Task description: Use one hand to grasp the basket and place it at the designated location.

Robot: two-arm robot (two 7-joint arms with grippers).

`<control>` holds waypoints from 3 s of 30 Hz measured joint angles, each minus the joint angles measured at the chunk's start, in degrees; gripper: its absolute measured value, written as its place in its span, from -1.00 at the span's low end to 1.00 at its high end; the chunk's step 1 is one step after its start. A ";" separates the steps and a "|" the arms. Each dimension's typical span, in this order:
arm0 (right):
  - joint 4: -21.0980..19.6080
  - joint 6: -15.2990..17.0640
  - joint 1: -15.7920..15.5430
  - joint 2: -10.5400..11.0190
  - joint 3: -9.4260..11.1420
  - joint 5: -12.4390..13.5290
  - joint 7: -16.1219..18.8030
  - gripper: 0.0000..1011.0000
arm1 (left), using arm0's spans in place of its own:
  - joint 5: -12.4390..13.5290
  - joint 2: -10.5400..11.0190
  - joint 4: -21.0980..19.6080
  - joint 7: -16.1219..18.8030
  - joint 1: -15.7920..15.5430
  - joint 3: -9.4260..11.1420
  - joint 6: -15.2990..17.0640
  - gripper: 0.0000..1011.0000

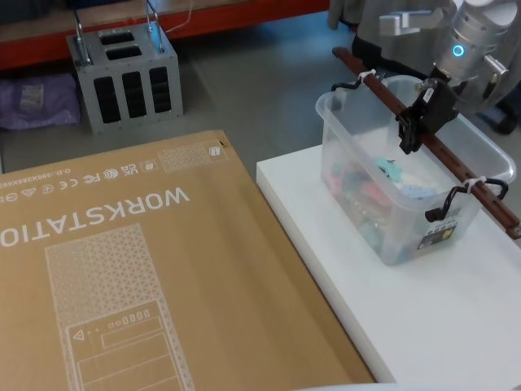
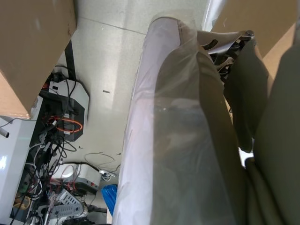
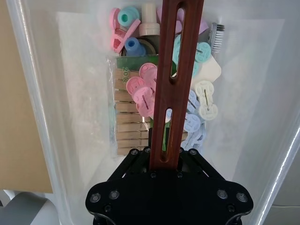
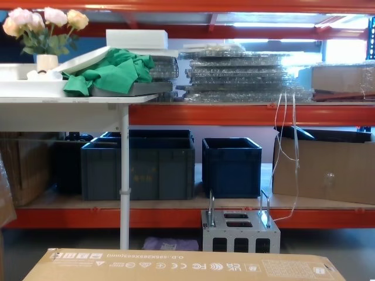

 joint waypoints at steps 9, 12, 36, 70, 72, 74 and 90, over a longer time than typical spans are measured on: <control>0.83 -0.49 -0.64 -0.80 0.11 -0.59 0.86 -0.79 | 0.00 0.00 0.00 0.00 0.00 0.00 0.00 -1.00; 1.01 -0.52 -0.80 -0.96 0.03 -0.60 0.97 -0.79 | 0.00 0.00 0.00 0.00 0.00 0.00 0.00 -1.00; 2.42 -2.20 -0.23 -2.47 -0.93 -0.75 2.06 0.05 | 0.00 0.00 0.00 0.00 0.00 0.00 0.00 -1.00; -0.86 -0.61 -0.17 0.12 0.60 -0.76 0.42 0.98 | -0.01 0.00 0.00 0.00 0.00 0.00 0.00 -1.00; -1.25 -0.36 -0.09 0.48 0.91 -0.75 0.34 0.98 | 0.00 0.00 -0.01 0.00 0.00 0.00 0.00 -1.00; -2.06 0.08 0.12 1.27 1.67 -0.61 0.19 0.98 | 0.00 0.00 0.01 0.00 0.00 0.00 0.00 -1.00; -5.74 2.19 0.37 3.58 4.55 -0.27 0.10 0.98 | 0.00 0.00 -0.01 0.00 0.00 0.00 0.00 -1.00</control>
